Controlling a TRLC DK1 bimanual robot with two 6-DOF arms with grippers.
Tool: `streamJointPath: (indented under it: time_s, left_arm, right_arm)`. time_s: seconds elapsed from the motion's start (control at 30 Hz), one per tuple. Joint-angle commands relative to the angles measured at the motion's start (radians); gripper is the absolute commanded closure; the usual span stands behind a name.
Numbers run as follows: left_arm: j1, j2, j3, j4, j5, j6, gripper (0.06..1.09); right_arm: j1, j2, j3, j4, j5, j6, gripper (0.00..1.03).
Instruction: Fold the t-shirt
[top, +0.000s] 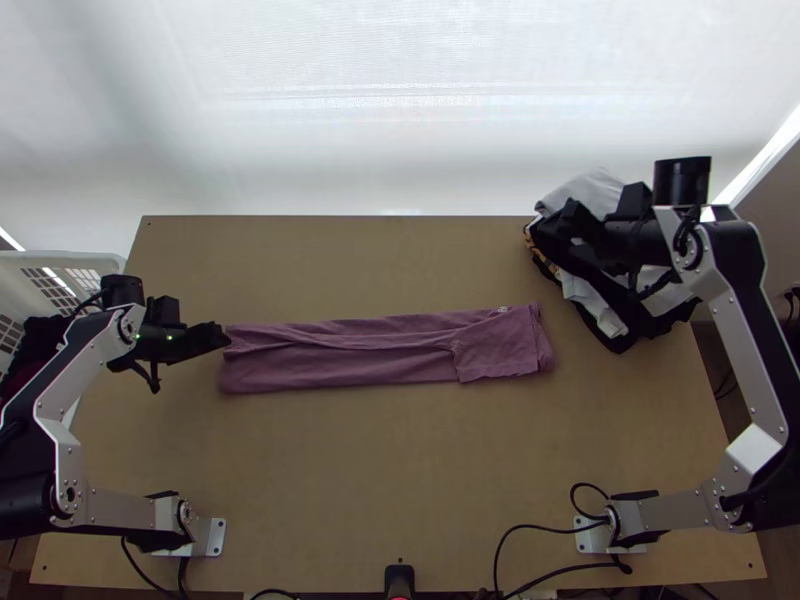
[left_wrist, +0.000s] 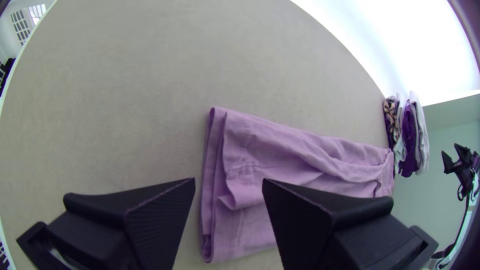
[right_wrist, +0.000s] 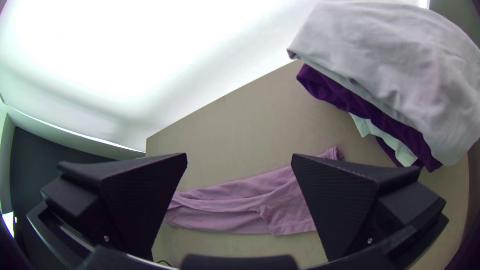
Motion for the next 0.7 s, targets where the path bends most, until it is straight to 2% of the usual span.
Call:
streamJointPath:
  time_s: [0.0,0.5,0.67]
  left_arm:
    - [0.012,-0.021,-0.045,0.014,0.011,0.038,0.40]
    - [-0.017,0.063,-0.094,0.077,0.009,0.053,0.40]
    - [-0.042,0.093,-0.089,0.090,0.011,0.027,0.40]
  right_arm:
    - [-0.018,-0.011,0.061,-0.032,-0.025,0.032,0.05]
    - [-0.025,-0.016,0.138,-0.075,-0.027,0.032,0.05]
    - [-0.027,-0.016,0.153,-0.081,-0.028,0.032,0.05]
